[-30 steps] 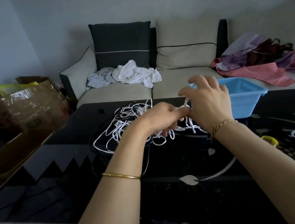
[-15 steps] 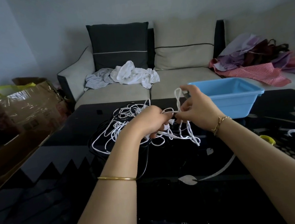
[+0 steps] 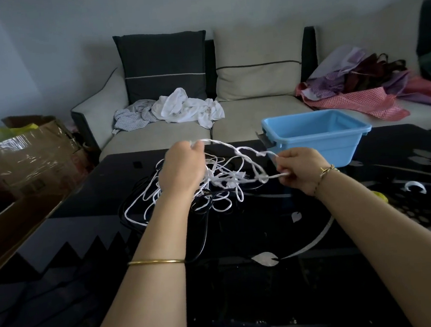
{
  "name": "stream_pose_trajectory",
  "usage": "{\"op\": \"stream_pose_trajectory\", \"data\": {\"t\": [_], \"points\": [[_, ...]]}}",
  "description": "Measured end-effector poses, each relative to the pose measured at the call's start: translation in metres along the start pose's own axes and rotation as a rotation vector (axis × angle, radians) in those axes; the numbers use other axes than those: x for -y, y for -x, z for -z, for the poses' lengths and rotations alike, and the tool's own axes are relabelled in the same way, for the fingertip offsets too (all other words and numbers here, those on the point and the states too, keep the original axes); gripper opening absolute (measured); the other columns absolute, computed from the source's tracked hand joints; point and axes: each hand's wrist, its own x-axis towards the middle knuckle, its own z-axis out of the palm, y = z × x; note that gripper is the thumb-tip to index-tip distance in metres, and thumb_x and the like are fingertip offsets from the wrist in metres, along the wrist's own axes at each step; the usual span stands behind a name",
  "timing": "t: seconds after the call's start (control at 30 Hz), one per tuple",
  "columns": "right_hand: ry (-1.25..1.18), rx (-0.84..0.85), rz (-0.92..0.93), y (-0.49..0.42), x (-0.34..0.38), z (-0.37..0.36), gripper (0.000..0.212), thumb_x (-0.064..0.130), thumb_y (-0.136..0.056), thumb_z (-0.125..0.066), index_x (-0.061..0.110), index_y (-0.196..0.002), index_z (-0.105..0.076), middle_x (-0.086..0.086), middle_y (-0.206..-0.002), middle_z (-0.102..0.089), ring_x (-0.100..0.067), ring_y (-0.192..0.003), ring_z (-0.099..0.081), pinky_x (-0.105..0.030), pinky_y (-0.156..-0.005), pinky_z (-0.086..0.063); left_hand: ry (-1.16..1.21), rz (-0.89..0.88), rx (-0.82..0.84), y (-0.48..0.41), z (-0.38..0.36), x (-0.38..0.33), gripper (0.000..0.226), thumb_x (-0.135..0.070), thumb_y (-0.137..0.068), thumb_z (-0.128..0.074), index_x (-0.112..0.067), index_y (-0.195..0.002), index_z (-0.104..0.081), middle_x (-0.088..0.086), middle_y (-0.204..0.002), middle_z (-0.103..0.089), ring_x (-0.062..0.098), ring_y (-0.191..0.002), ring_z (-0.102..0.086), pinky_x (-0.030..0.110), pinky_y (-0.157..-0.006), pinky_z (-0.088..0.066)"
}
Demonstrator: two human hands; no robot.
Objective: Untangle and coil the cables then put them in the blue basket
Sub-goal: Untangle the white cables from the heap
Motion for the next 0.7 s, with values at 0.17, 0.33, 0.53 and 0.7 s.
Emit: {"op": "stream_pose_trajectory", "data": {"t": [0.17, 0.33, 0.53, 0.7], "points": [[0.813, -0.128, 0.093, -0.017, -0.032, 0.023, 0.015, 0.012, -0.087, -0.064, 0.011, -0.071, -0.064, -0.007, -0.070, -0.055, -0.020, -0.067, -0.051, -0.020, -0.047, -0.037, 0.025, 0.008, -0.315, 0.000, 0.013, -0.006, 0.038, -0.033, -0.100, -0.033, -0.004, -0.103, -0.057, 0.004, -0.096, -0.058, 0.028, -0.091, -0.055, 0.035, -0.072, -0.031], [1.312, -0.208, -0.056, -0.009, -0.047, 0.023, 0.031, 0.002, -0.086, -0.046, 0.014, -0.106, -0.067, -0.012, -0.115, -0.062, -0.032, -0.103, -0.060, -0.034, -0.076, -0.044, 0.161, -0.022, -0.490, -0.005, 0.027, -0.012, 0.038, -0.034, -0.099, -0.036, -0.004, -0.099, -0.058, 0.007, -0.094, -0.064, 0.028, -0.084, -0.057, 0.034, -0.069, -0.037], [1.510, -0.063, 0.006, -0.004, -0.040, 0.001, 0.033, 0.000, -0.086, -0.046, 0.012, -0.111, -0.063, -0.011, -0.121, -0.060, -0.031, -0.111, -0.056, -0.036, -0.080, -0.045, 0.203, -0.097, -0.033, 0.002, 0.014, -0.021, 0.034, -0.033, -0.098, -0.040, -0.015, -0.079, -0.061, -0.002, -0.064, -0.054, 0.022, -0.062, -0.052, 0.042, -0.074, -0.051], [0.723, -0.112, 0.349, -0.001, -0.003, -0.016, 0.034, 0.002, -0.086, -0.041, 0.015, -0.099, -0.069, -0.002, -0.097, -0.068, -0.019, -0.093, -0.060, -0.026, -0.081, -0.045, 0.248, -0.047, 0.181, 0.009, 0.005, -0.025, 0.031, -0.027, -0.097, -0.044, -0.007, -0.084, -0.064, -0.007, -0.046, -0.043, 0.011, -0.042, -0.040, 0.025, -0.049, -0.040]]}}
